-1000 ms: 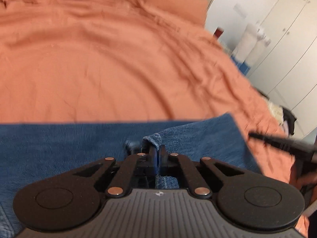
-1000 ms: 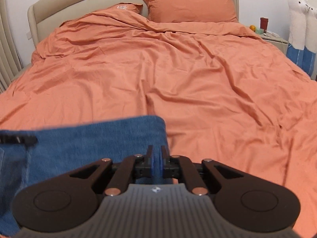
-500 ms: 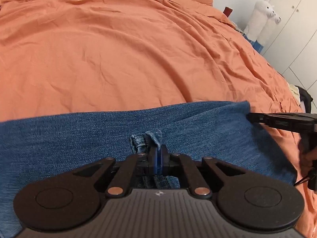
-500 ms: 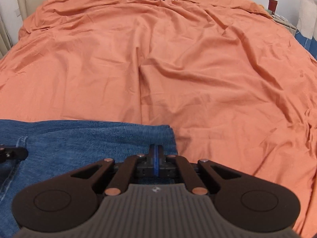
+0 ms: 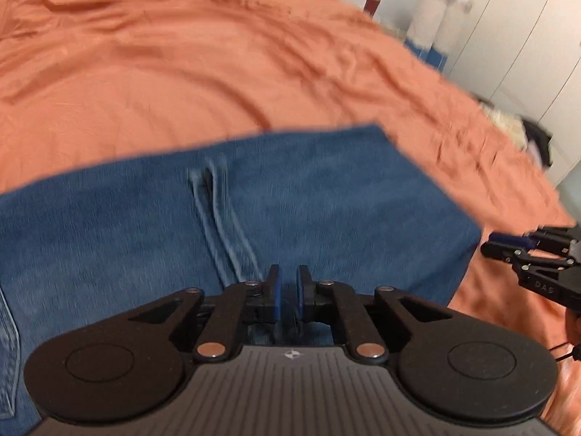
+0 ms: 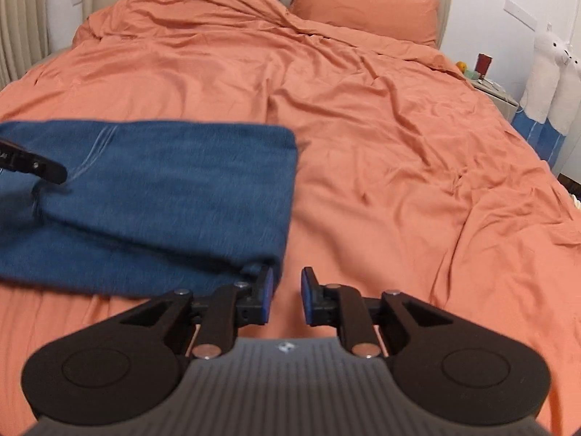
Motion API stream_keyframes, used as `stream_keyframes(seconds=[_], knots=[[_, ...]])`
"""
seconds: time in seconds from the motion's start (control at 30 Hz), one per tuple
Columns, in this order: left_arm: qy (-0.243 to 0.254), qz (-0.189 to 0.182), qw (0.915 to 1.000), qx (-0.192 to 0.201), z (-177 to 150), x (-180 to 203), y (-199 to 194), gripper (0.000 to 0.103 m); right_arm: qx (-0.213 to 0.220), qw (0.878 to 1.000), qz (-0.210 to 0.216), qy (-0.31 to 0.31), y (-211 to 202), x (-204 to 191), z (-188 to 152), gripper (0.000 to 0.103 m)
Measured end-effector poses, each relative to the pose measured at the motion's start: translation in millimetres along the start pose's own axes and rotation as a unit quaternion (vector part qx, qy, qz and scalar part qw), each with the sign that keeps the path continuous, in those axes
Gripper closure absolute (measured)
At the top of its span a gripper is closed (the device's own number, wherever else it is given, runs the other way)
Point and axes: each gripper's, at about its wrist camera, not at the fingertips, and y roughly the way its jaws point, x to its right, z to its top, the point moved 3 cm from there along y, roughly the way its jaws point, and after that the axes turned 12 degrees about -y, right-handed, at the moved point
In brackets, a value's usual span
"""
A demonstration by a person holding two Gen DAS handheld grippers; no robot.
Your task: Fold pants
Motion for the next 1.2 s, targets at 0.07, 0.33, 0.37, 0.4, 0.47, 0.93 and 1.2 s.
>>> stream_keyframes(seconds=[0.07, 0.33, 0.37, 0.4, 0.47, 0.93, 1.2], knots=[[0.002, 0.021, 0.9998, -0.006, -5, -5, 10, 0.099, 0.002, 1.0, -0.002, -0.011, 11, -7, -1, 0.082], [-0.013, 0.05, 0.998, -0.037, -5, -9, 28, 0.098, 0.025, 0.999, -0.006, -0.041, 21, -9, 7, 0.095], [-0.008, 0.056, 0.9977, -0.038, -6, -7, 29, 0.098, 0.024, 0.999, -0.001, -0.038, 18, -5, 4, 0.097], [-0.004, 0.059, 0.9975, -0.038, -7, -6, 30, 0.098, 0.018, 0.999, 0.002, -0.032, 17, 0, -1, 0.103], [0.0, 0.061, 0.9974, -0.038, -8, -6, 33, 0.098, -0.001, 1.0, 0.013, -0.022, 21, 6, -12, 0.103], [0.005, 0.062, 0.9976, -0.031, -10, -6, 32, 0.098, 0.063, 0.997, 0.033, 0.0, 1, 7, 30, 0.103], [0.006, 0.05, 0.9984, -0.026, -12, -10, 32, 0.097, -0.025, 0.999, 0.035, 0.016, 59, 8, 6, 0.103]])
